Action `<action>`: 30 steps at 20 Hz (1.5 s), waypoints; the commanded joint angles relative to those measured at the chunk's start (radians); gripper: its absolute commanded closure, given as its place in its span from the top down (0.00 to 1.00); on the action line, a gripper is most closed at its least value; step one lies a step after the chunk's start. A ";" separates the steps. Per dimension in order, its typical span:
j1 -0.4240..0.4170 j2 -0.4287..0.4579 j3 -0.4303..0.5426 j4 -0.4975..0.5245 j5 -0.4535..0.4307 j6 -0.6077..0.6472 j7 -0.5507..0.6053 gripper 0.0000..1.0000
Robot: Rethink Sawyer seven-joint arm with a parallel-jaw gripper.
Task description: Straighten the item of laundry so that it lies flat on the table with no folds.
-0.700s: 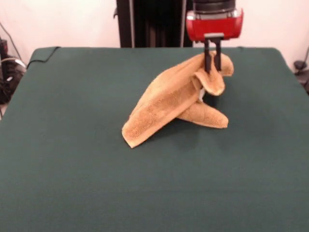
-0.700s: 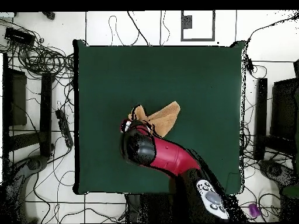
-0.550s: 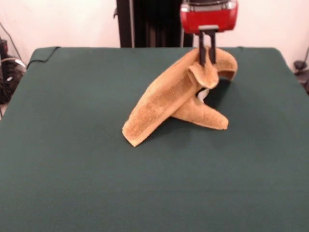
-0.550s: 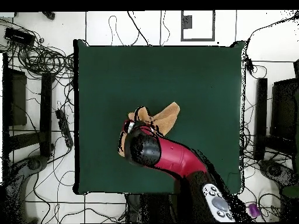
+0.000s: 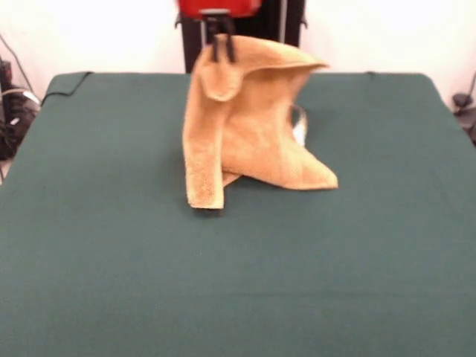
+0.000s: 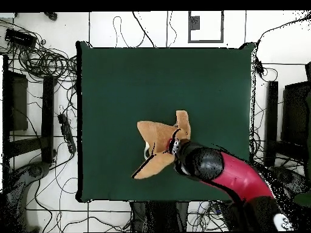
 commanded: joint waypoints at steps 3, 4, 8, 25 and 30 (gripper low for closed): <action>-0.221 0.149 0.183 -0.057 -0.244 0.052 -0.304 0.00; -0.245 0.169 0.194 -0.068 -0.271 0.048 -0.309 0.00; -0.300 0.210 0.256 -0.081 -0.346 0.033 -0.304 0.00; -0.439 0.429 0.460 -0.198 -0.606 -0.036 -0.225 1.00; -0.421 0.417 0.463 -0.187 -0.635 -0.035 -0.160 1.00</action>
